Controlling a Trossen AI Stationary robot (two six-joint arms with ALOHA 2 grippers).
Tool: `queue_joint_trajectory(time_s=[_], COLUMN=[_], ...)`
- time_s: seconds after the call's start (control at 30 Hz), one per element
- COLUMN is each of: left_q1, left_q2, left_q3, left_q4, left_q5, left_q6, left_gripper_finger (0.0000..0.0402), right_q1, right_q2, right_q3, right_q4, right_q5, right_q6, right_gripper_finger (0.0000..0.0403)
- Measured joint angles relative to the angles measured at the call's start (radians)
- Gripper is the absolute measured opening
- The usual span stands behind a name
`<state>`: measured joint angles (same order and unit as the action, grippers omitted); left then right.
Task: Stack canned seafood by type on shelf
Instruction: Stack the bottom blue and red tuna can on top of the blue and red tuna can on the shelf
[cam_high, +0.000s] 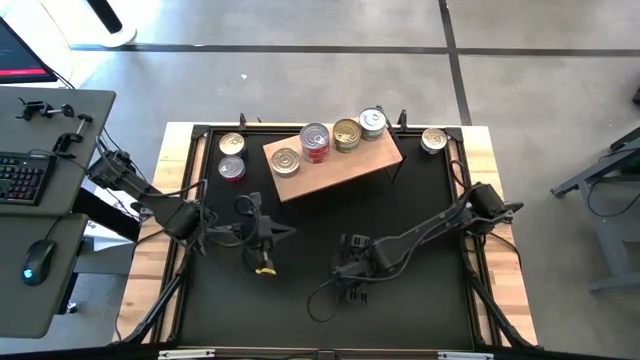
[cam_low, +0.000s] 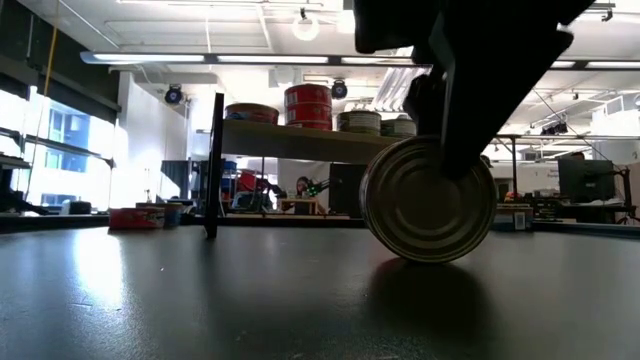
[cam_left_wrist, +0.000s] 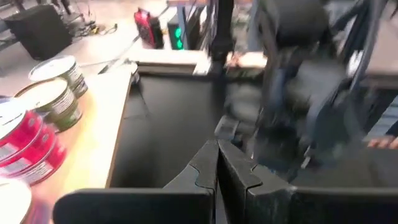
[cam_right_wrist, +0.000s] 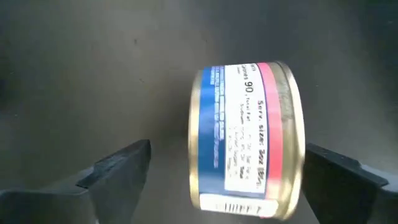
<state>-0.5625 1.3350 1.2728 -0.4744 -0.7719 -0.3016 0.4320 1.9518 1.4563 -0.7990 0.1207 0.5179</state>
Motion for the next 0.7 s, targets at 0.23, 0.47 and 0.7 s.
queue_joint_trajectory(time_s=[0.23,0.47,0.7], left_q1=[-0.074,-0.182,-0.280], left_q2=[-0.084,-0.178,-0.207], left_q3=[0.091,0.132,0.130], left_q4=[0.198,0.142,-0.106], left_q5=[-0.006,-0.224,-0.368], left_q6=[0.249,0.341,0.146], left_gripper_finger=[0.0000,0.0000,0.0000], right_q1=[0.000,-0.019,-0.107], right_q2=[0.006,0.006,0.006], right_q3=[0.026,0.205,0.478], right_q4=[-0.032,-0.116,-0.019], right_q5=[0.023,0.248,0.465], right_q6=[-0.035,-0.420,-0.841], right_gripper_finger=[0.0215,0.0165,0.0165])
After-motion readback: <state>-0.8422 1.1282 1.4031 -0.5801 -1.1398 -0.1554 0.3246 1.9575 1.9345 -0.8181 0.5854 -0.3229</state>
